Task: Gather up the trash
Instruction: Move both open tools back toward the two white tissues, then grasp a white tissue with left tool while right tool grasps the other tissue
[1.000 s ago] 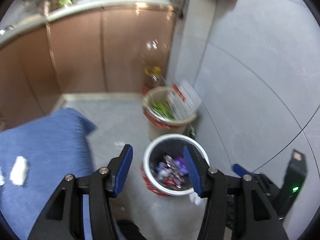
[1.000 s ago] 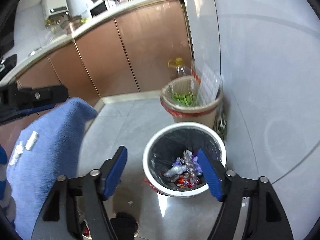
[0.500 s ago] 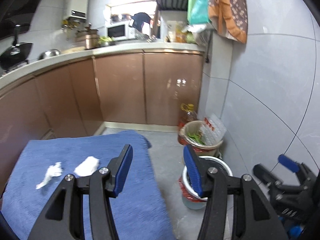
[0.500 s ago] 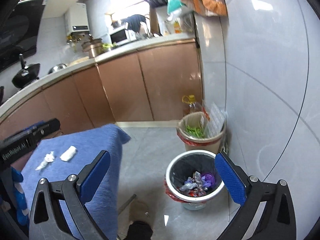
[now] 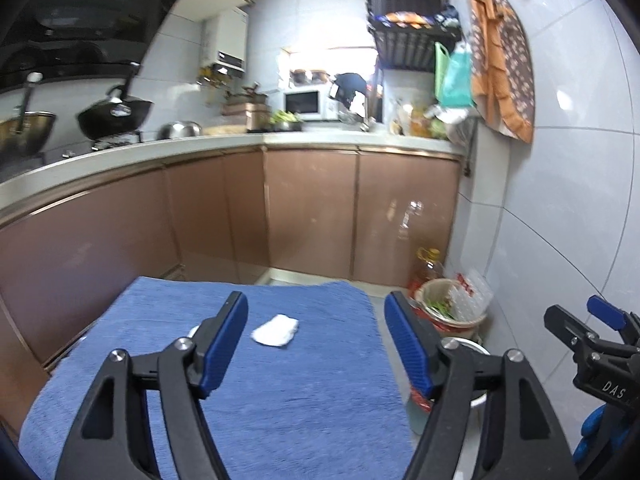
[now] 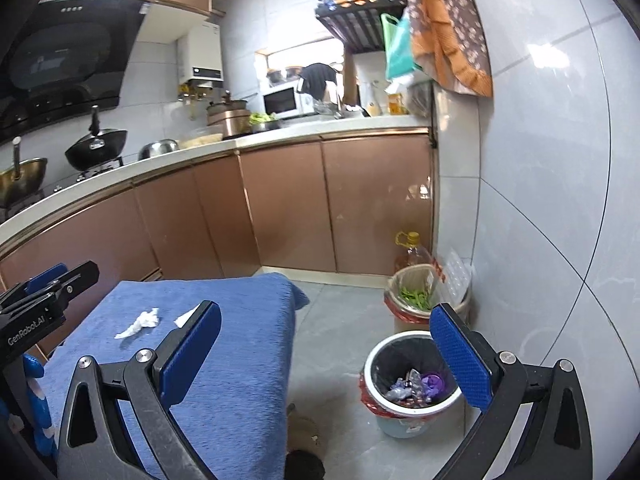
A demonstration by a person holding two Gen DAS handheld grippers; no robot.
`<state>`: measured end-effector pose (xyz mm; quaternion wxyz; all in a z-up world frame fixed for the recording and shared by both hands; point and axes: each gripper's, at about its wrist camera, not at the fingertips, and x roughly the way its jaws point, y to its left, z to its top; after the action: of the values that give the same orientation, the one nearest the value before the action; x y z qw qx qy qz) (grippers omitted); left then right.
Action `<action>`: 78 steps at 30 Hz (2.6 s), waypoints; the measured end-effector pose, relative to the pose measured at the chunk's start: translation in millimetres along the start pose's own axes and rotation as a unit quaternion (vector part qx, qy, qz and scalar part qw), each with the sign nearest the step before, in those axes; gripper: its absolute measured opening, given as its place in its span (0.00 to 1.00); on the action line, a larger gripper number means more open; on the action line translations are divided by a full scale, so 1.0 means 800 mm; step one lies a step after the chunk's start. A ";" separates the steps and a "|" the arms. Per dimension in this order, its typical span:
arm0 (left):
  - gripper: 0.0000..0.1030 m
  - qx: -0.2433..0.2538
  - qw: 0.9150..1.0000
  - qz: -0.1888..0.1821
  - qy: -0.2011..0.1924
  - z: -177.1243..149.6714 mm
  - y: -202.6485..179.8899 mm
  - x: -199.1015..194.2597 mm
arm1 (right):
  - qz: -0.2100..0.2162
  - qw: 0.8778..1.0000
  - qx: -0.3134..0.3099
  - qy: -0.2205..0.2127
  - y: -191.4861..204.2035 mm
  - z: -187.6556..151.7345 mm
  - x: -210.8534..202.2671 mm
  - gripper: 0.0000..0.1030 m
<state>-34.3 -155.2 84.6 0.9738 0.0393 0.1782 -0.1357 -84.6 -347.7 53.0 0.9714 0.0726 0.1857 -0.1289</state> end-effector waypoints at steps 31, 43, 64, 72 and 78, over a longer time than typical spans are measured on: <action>0.72 -0.059 0.994 0.084 -0.044 -0.019 0.108 -0.099 | 0.060 0.995 -0.039 -0.067 0.092 0.005 -0.066 1.00; 0.72 -0.052 0.994 0.091 -0.036 -0.021 0.110 -0.084 | 0.074 0.995 -0.037 -0.051 0.088 0.000 -0.044 1.00; 0.72 -0.043 0.996 0.041 0.060 -0.050 0.123 0.051 | 0.097 0.992 -0.038 0.064 0.106 -0.028 0.087 1.00; 0.72 -0.042 0.994 0.039 0.098 -0.067 0.153 0.113 | 0.096 0.989 -0.036 0.108 0.126 -0.043 0.148 1.00; 0.72 -0.056 0.989 0.041 0.132 -0.086 0.186 0.150 | 0.114 0.983 -0.052 0.136 0.160 -0.058 0.191 0.99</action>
<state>92.2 -33.5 -18.5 0.9473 0.0091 0.3104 -0.0791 72.4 -250.4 -35.6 0.9477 0.0593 0.3136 0.0037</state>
